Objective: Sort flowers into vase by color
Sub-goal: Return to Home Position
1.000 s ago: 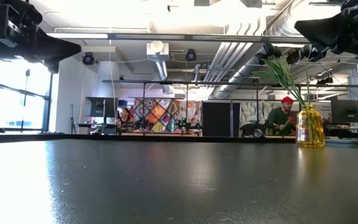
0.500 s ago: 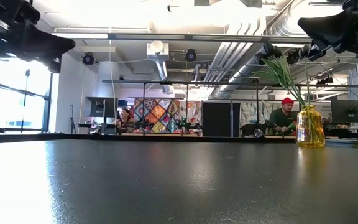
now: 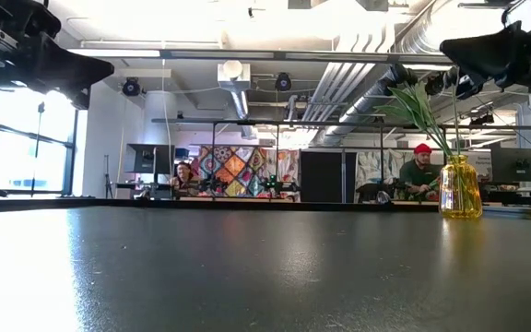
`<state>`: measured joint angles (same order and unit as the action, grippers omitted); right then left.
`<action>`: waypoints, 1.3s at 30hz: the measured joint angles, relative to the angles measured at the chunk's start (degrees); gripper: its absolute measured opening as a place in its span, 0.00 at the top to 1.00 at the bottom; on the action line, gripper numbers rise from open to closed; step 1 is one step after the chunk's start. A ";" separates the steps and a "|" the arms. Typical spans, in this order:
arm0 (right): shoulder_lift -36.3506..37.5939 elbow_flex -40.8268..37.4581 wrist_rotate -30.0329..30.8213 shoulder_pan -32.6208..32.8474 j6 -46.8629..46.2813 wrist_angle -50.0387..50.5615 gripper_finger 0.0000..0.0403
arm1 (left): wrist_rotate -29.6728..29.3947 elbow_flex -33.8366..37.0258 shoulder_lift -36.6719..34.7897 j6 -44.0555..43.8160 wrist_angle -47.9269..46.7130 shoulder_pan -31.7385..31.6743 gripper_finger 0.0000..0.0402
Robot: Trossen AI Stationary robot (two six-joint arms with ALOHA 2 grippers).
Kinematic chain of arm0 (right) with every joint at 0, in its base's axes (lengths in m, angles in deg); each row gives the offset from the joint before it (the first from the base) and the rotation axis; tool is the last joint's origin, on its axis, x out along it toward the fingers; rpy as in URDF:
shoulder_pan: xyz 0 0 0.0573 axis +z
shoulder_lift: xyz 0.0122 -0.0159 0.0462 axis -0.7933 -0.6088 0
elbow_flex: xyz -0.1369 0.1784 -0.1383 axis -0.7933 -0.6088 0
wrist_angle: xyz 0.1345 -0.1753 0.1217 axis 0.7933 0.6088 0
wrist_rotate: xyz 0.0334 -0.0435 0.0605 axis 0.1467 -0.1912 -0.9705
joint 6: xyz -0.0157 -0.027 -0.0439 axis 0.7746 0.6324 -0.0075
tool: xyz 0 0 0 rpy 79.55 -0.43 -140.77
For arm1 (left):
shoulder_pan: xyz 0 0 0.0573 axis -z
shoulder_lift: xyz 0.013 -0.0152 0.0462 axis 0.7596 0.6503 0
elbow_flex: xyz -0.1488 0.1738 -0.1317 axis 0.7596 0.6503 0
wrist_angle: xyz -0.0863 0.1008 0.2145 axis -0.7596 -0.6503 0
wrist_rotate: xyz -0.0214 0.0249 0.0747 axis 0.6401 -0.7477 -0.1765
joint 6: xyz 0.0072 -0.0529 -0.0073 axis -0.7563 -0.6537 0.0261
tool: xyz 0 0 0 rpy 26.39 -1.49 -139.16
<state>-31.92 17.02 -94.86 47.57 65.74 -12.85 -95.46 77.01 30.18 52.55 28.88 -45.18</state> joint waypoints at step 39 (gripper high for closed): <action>0.00 -0.02 -0.66 0.09 -0.15 2.88 1.00 | -0.66 0.00 0.22 -1.92 0.20 0.00 1.00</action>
<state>-31.92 17.00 -95.52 47.66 65.59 -9.97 -96.12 77.01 30.40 50.63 29.09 -45.18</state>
